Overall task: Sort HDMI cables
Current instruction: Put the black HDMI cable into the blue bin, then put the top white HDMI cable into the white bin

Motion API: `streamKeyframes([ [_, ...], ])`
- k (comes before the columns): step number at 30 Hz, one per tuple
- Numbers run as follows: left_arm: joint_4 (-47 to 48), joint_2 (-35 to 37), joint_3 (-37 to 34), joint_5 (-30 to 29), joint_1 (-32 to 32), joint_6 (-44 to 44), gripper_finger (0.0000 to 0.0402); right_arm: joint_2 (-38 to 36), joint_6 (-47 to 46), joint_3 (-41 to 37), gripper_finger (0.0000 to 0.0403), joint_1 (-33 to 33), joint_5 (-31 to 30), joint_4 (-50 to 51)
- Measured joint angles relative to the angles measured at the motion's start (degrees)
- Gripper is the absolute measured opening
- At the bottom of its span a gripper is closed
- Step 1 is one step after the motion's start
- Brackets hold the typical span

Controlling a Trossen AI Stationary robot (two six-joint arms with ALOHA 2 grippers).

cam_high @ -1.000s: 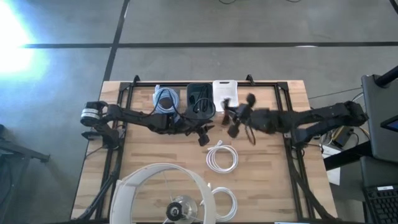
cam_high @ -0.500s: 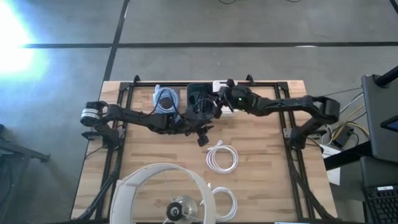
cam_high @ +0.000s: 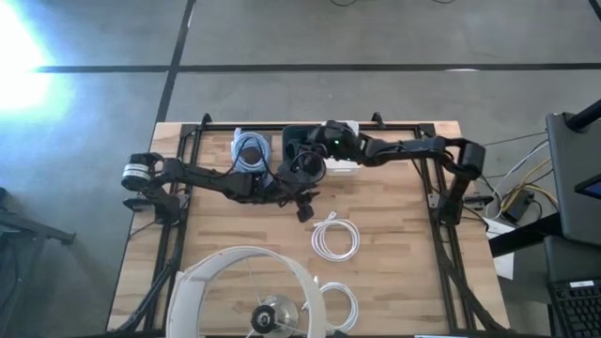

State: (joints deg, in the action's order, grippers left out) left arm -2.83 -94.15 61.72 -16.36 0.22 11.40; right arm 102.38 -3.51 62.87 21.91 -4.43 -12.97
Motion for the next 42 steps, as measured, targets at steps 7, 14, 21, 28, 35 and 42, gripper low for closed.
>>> streamKeyframes([
  [7,0.20,0.00,-0.16,-0.02,-0.40,1.33,0.0110,2.60,0.89,8.52,0.0071,0.00,-0.06,11.70],
  [14,0.41,0.00,-0.16,0.00,-1.18,2.10,0.0110,1.93,1.41,11.56,0.0104,0.00,-0.07,17.53],
  [21,0.41,0.00,-0.16,0.00,-1.35,2.27,0.0110,1.88,2.16,15.68,0.0122,-0.05,-0.06,28.41],
  [28,0.39,0.00,-0.16,-0.01,-1.48,2.27,0.0110,1.82,1.96,19.15,0.0114,-1.87,-0.06,48.01],
  [35,0.35,0.00,-0.16,-0.02,-1.63,2.27,0.0110,-1.64,-1.31,18.27,0.0105,-5.62,-0.23,53.20],
  [42,0.41,0.00,-0.16,-0.11,-1.85,2.23,0.0110,-9.35,-5.66,14.53,0.0110,-10.68,-1.67,53.52],
])
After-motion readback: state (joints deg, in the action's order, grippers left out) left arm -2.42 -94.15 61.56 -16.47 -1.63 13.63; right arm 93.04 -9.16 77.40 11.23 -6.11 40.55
